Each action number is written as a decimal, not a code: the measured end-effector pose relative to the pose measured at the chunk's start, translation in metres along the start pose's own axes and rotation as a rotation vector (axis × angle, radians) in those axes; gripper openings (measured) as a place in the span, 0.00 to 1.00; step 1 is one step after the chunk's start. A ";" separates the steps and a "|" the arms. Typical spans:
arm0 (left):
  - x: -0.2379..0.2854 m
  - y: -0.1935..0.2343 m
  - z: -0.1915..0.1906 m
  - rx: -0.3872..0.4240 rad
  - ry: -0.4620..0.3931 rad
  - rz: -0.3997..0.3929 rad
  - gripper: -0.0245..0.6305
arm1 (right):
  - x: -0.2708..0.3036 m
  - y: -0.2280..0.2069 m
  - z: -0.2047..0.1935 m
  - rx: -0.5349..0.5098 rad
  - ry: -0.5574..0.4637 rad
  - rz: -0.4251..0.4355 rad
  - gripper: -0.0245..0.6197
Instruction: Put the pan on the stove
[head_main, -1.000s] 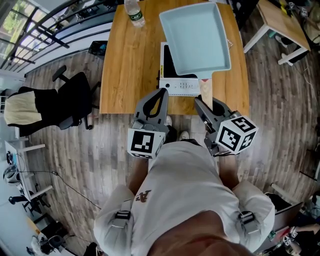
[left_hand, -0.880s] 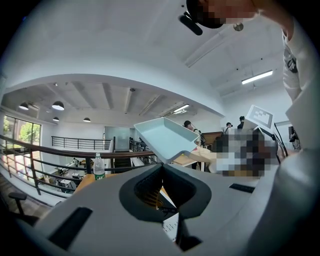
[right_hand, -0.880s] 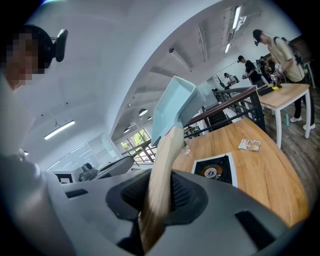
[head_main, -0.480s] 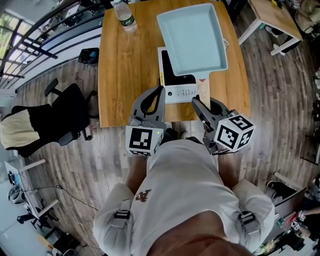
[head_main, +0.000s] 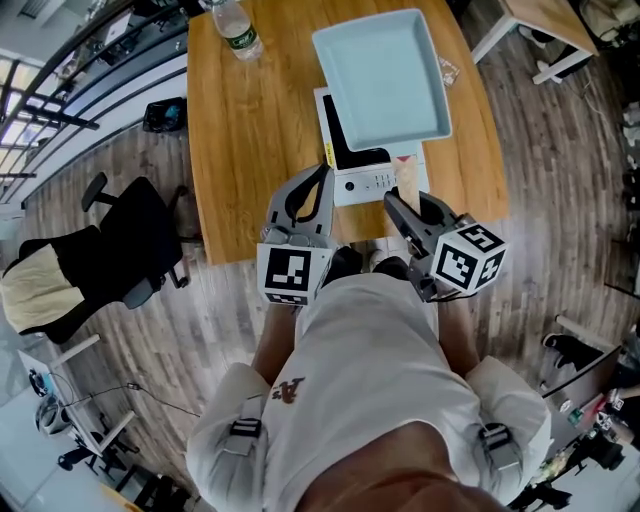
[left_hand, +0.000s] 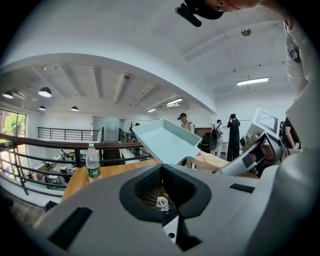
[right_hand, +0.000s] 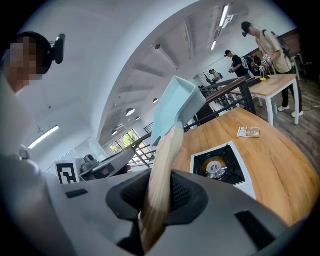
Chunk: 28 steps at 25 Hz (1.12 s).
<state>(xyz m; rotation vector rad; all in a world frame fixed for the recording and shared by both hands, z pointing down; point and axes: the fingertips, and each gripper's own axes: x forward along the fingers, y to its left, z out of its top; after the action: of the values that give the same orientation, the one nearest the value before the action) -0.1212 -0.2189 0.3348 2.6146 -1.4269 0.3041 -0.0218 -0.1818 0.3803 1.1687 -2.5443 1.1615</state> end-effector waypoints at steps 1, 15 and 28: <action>0.001 0.002 -0.001 0.002 0.005 -0.008 0.07 | 0.003 -0.001 -0.002 0.005 0.002 -0.010 0.16; 0.013 0.005 -0.026 -0.018 0.045 -0.060 0.07 | 0.017 -0.021 -0.034 0.052 0.051 -0.075 0.16; 0.033 -0.004 -0.047 0.001 0.099 -0.036 0.07 | 0.035 -0.055 -0.063 0.085 0.123 -0.065 0.16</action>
<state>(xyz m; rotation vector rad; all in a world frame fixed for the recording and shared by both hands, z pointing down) -0.1056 -0.2334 0.3887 2.5837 -1.3474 0.4242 -0.0215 -0.1828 0.4711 1.1512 -2.3705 1.2950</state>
